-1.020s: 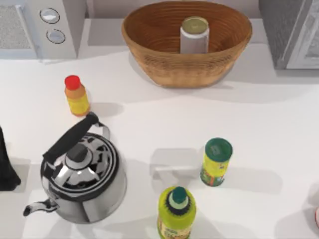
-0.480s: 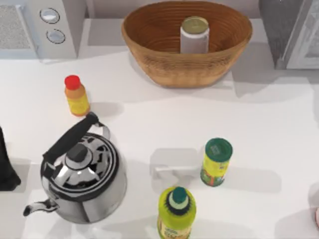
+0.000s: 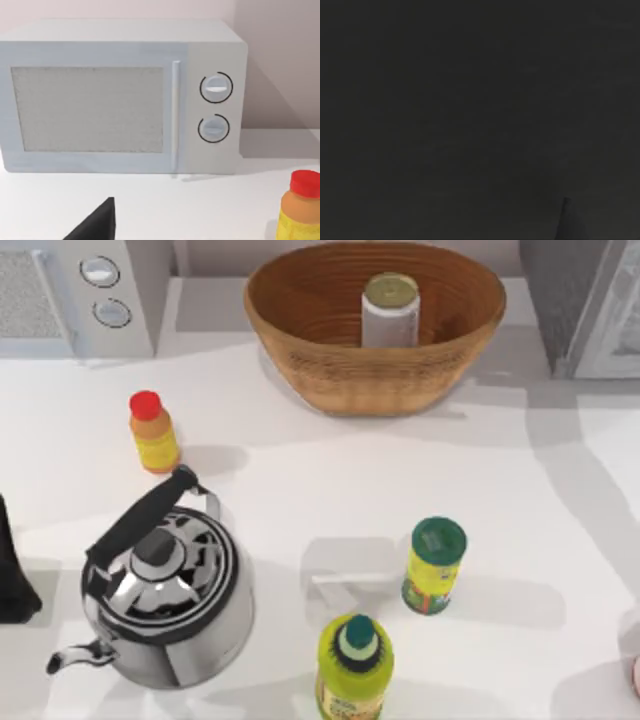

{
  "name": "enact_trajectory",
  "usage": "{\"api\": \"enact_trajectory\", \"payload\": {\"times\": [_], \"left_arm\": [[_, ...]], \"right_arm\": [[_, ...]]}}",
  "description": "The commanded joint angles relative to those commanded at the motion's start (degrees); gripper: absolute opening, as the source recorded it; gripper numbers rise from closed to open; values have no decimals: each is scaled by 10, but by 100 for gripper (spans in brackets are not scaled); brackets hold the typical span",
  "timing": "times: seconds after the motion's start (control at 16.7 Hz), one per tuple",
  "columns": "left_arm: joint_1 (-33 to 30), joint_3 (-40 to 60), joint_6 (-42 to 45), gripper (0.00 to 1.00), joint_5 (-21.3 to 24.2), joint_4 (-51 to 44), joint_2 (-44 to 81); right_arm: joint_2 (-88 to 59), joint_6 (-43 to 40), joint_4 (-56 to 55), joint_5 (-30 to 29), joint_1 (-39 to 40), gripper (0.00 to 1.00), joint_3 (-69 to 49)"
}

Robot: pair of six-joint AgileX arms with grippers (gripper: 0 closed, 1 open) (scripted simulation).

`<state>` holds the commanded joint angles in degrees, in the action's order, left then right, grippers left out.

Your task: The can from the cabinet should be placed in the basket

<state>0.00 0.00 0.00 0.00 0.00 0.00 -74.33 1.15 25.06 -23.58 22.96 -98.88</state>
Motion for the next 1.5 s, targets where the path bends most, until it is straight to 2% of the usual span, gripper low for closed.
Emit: {"api": "enact_trajectory", "payload": {"times": [0.18,0.48,0.9,1.08,1.32,1.5], "left_arm": [[0,0,0,100,0,0,0],[0,0,0,100,0,0,0],[0,0,0,100,0,0,0],[0,0,0,100,0,0,0],[0,0,0,100,0,0,0],[0,0,0,100,0,0,0]], "right_arm": [[3,0,0,-24,24,100,3],[14,-7,4,-33,10,100,-3],[-69,-6,-21,11,-36,100,-60],[-71,-6,-22,13,-37,100,-62],[-44,-7,-27,16,-34,100,-37],[13,-6,-46,32,-47,100,34]]}}
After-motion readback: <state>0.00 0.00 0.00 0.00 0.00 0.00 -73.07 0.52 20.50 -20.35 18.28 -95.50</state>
